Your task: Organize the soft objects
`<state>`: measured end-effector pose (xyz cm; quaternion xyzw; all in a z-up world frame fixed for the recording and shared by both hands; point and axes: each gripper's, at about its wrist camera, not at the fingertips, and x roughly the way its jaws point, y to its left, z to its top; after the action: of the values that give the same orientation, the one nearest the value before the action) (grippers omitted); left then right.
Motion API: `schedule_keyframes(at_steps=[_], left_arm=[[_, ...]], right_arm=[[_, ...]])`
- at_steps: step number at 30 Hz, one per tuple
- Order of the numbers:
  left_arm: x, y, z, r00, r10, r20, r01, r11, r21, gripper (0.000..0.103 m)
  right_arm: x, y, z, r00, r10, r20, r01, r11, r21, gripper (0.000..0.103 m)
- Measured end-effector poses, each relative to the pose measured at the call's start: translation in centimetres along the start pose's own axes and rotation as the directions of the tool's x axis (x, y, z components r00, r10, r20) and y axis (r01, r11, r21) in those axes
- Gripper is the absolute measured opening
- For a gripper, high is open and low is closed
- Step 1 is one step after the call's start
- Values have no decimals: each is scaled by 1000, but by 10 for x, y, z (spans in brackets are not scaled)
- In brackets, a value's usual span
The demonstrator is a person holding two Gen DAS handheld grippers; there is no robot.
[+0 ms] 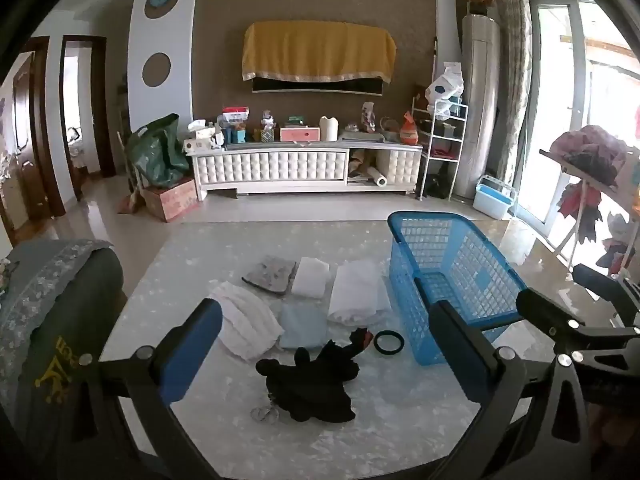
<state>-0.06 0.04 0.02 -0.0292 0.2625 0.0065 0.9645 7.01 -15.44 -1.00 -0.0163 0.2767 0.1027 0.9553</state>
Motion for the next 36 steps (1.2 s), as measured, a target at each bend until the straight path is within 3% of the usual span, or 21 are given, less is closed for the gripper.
schedule_keyframes(at_steps=[8, 36], left_arm=[[-4, -4, 5, 1000, 0, -30, 1, 1000, 24, 103], [-1, -6, 1, 999, -21, -25, 21, 1000, -2, 103]], right_arm=[[0, 0, -3, 1000, 8, 0, -8, 1000, 0, 103], [-5, 4, -2, 1000, 16, -5, -16, 1000, -9, 103]])
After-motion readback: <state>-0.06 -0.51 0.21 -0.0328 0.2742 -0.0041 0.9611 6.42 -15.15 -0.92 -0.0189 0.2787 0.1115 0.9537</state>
